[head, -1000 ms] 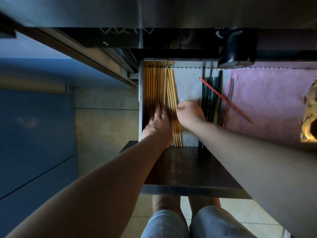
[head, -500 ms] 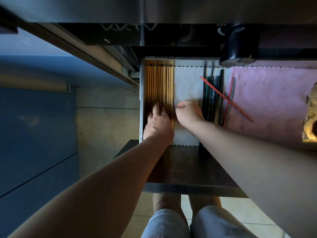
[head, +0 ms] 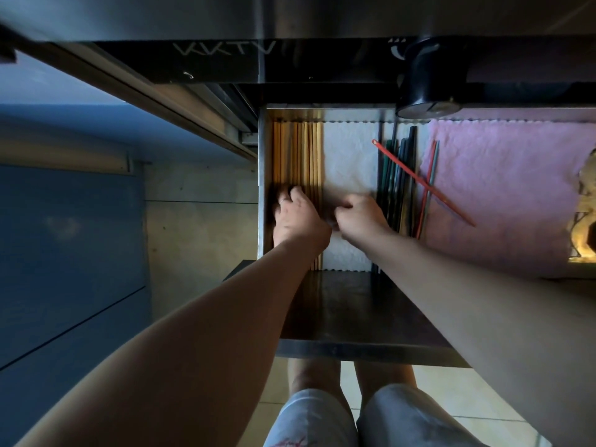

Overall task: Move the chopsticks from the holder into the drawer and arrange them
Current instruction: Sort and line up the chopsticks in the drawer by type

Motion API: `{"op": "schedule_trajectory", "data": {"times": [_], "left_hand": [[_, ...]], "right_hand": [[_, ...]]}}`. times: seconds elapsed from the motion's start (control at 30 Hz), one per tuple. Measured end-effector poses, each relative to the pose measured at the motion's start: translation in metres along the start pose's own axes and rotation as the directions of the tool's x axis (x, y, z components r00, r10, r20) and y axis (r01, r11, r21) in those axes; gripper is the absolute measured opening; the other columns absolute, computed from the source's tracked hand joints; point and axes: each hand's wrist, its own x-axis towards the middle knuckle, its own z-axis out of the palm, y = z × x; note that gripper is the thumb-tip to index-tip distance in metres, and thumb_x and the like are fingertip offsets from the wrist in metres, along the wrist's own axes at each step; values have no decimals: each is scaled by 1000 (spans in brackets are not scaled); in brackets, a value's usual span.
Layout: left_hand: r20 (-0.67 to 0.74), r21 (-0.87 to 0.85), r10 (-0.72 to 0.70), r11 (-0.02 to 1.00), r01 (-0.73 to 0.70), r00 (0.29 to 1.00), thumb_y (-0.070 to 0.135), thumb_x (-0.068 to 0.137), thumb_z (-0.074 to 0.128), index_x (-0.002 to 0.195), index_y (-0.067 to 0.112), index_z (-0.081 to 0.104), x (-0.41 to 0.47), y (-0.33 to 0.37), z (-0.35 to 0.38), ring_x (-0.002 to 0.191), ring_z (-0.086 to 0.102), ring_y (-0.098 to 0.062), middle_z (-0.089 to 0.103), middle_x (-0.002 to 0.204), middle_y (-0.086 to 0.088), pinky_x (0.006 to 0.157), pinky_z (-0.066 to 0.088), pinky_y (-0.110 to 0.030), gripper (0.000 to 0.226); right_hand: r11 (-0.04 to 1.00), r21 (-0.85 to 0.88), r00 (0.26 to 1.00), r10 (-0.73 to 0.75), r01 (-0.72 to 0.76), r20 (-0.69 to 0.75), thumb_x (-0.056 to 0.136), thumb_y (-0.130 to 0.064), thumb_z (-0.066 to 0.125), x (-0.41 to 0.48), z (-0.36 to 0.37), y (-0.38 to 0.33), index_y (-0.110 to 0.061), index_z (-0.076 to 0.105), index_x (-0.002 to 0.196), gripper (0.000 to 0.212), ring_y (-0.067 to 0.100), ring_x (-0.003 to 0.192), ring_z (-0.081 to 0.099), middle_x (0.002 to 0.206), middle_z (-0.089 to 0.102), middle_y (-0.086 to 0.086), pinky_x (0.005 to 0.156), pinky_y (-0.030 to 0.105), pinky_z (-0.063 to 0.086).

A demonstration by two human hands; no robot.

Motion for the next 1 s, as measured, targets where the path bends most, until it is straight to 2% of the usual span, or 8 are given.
{"op": "schedule_trajectory", "data": {"times": [0.1,0.27,0.43,0.53,0.6,0.73,0.87,1.0], "left_hand": [[-1,-135,-67,989,66,998,18,87,62,146,8,30,5,5,-7,134,34,-33,31,146,-14,107,35,-42,68],[19,-232,-116,966,117,993,12,86,58,136,4,43,9,9,-13,121,46,-35,38,136,-16,102,45,-44,53],[-27,-153,-17,988,13,999,9,89,52,143,7,38,-3,8,-8,127,41,-32,19,151,-11,109,37,-43,56],[-57,-152,68,985,-76,996,9,89,52,136,8,44,-9,5,-5,113,48,-27,19,146,-7,105,42,-43,47],[-69,-151,139,977,-148,988,7,89,52,125,9,51,-12,5,-6,101,48,-21,23,143,-5,99,45,-34,36],[66,-40,275,961,-273,959,6,93,54,138,6,44,-13,16,-1,126,40,-23,29,137,-2,100,39,-24,46],[163,92,164,979,-180,973,8,91,56,141,15,40,-1,22,14,128,39,-28,13,151,-7,107,39,-37,53],[27,334,244,912,-239,969,6,87,54,147,24,30,-2,14,17,133,26,-33,12,155,-7,108,32,-45,67]], "right_hand": [[999,39,999,-21,20,29,81,-29,47,1,0,3,-18,64,111,37,29,87,68,99,69,10,78,49,59],[998,58,999,-40,38,31,84,-26,49,3,-3,7,-18,67,103,27,28,88,68,94,69,9,80,48,58],[998,62,999,-25,23,32,80,-32,48,4,-8,10,-22,66,97,27,27,80,69,91,70,8,74,49,59],[996,81,999,-30,29,20,86,-27,48,4,-13,12,-25,65,82,17,27,83,69,92,71,6,76,47,58],[994,104,1000,-26,26,-6,87,-25,49,4,-16,12,-25,63,76,19,28,85,68,91,71,7,74,44,58],[992,122,997,-12,22,-80,89,-23,50,7,-26,15,-16,70,97,23,28,83,63,92,68,8,60,25,44],[989,146,997,13,-2,-74,88,-23,48,9,-30,19,-16,67,112,31,33,92,67,101,70,13,73,40,55],[988,151,998,27,-18,-54,90,-18,47,8,-29,20,-20,66,107,26,28,90,68,99,70,8,81,48,58]]}}
